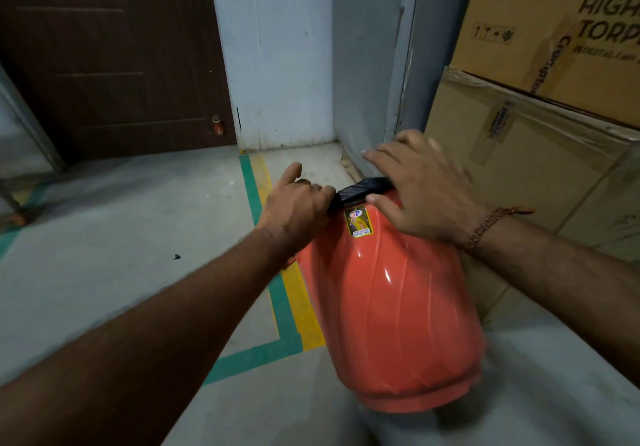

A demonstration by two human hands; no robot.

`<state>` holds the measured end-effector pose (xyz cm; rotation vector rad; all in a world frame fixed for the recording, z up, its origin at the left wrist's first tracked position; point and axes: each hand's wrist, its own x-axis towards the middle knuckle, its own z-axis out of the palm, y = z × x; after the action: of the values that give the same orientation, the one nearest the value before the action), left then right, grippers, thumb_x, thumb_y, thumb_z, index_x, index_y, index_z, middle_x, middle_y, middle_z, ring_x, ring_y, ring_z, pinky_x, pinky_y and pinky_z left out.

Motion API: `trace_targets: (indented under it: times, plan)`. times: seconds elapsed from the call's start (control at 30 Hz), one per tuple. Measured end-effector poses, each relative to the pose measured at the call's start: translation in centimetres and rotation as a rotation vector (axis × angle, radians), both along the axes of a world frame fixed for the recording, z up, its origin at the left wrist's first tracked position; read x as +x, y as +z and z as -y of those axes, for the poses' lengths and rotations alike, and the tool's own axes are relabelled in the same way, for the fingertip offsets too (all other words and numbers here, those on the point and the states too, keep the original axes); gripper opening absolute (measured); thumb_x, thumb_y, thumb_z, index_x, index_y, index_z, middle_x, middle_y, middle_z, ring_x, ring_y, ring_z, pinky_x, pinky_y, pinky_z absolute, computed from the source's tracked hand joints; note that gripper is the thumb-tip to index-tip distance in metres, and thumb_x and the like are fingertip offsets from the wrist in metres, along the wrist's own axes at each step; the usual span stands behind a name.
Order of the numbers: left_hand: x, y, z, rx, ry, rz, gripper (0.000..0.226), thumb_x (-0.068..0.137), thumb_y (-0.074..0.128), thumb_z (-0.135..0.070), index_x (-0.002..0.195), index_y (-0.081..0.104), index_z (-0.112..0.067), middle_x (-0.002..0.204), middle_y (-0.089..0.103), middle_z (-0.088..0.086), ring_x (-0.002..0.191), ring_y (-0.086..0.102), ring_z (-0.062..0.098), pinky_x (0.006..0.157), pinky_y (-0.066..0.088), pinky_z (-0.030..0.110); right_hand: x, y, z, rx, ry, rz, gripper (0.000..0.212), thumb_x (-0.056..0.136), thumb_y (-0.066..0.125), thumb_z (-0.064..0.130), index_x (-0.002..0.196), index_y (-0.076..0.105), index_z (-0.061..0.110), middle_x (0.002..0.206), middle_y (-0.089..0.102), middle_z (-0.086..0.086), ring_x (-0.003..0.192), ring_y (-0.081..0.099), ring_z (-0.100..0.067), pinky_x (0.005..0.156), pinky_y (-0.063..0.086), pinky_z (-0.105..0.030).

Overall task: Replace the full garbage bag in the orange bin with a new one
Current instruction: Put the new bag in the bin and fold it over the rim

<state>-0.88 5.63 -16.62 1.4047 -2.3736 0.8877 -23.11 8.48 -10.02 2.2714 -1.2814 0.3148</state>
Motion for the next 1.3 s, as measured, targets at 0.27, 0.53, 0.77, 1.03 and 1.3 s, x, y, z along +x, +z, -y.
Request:
trace_targets:
  times: [0.27, 0.53, 0.77, 1.03, 1.3]
  plan:
    - [-0.6, 0.4, -0.1, -0.065, -0.003, -0.019, 0.02, 0.086, 0.062, -0.028, 0.07, 0.057, -0.017, 0.061, 0.067, 0.007, 0.055, 0.061, 0.031, 0.092, 0.032, 0.042, 3.1, -1.4, 1.1, 0.003, 0.011, -0.2, 0.016, 0.099, 0.056, 0.024, 0.108, 0.067, 0.017, 0.102, 0.06, -0.003, 0.1, 0.062, -0.027, 0.055, 0.035, -0.035]
    - [0.1, 0.9, 0.0, -0.179, -0.054, -0.002, 0.014, 0.09, 0.065, -0.02, 0.078, 0.058, -0.018, 0.064, 0.063, 0.004, 0.059, 0.057, 0.03, 0.081, 0.039, 0.04, 2.9, -1.9, 2.5, -0.1, 0.033, -0.161, 0.022, 0.104, 0.045, 0.015, 0.12, 0.061, 0.016, 0.102, 0.067, -0.003, 0.086, 0.069, -0.026, 0.057, 0.045, -0.036]
    - [2.4, -0.2, -0.4, -0.111, -0.217, -0.109, 0.029, 0.102, 0.044, -0.034, 0.113, 0.063, -0.016, 0.083, 0.068, 0.004, 0.064, 0.06, 0.031, 0.07, 0.036, 0.037, 0.5, -2.8, 2.0, -0.195, 0.007, -0.04, 0.015, 0.087, 0.063, 0.003, 0.087, 0.052, 0.013, 0.068, 0.057, -0.006, 0.052, 0.06, -0.029, 0.044, 0.023, -0.028]
    - [3.9, -0.5, -0.2, 0.078, -0.219, -0.335, 0.053, 0.092, 0.044, -0.054, 0.118, 0.064, -0.013, 0.099, 0.073, 0.01, 0.096, 0.065, 0.035, 0.07, 0.052, 0.04, -2.1, -3.8, 2.0, -0.184, 0.002, -0.039, 0.007, 0.1, 0.051, 0.009, 0.095, 0.054, 0.012, 0.078, 0.056, -0.009, 0.063, 0.059, -0.032, 0.051, 0.046, -0.04]
    - [2.9, -0.2, -0.4, 0.119, -0.162, -0.472, 0.055, 0.096, 0.031, -0.069, 0.116, 0.063, -0.029, 0.102, 0.068, 0.001, 0.082, 0.067, 0.027, 0.063, 0.056, 0.038, -2.9, -3.9, 2.0, -0.163, 0.023, -0.015, 0.008, 0.094, 0.055, 0.006, 0.092, 0.051, 0.012, 0.08, 0.056, -0.012, 0.067, 0.058, -0.036, 0.055, 0.049, -0.044]
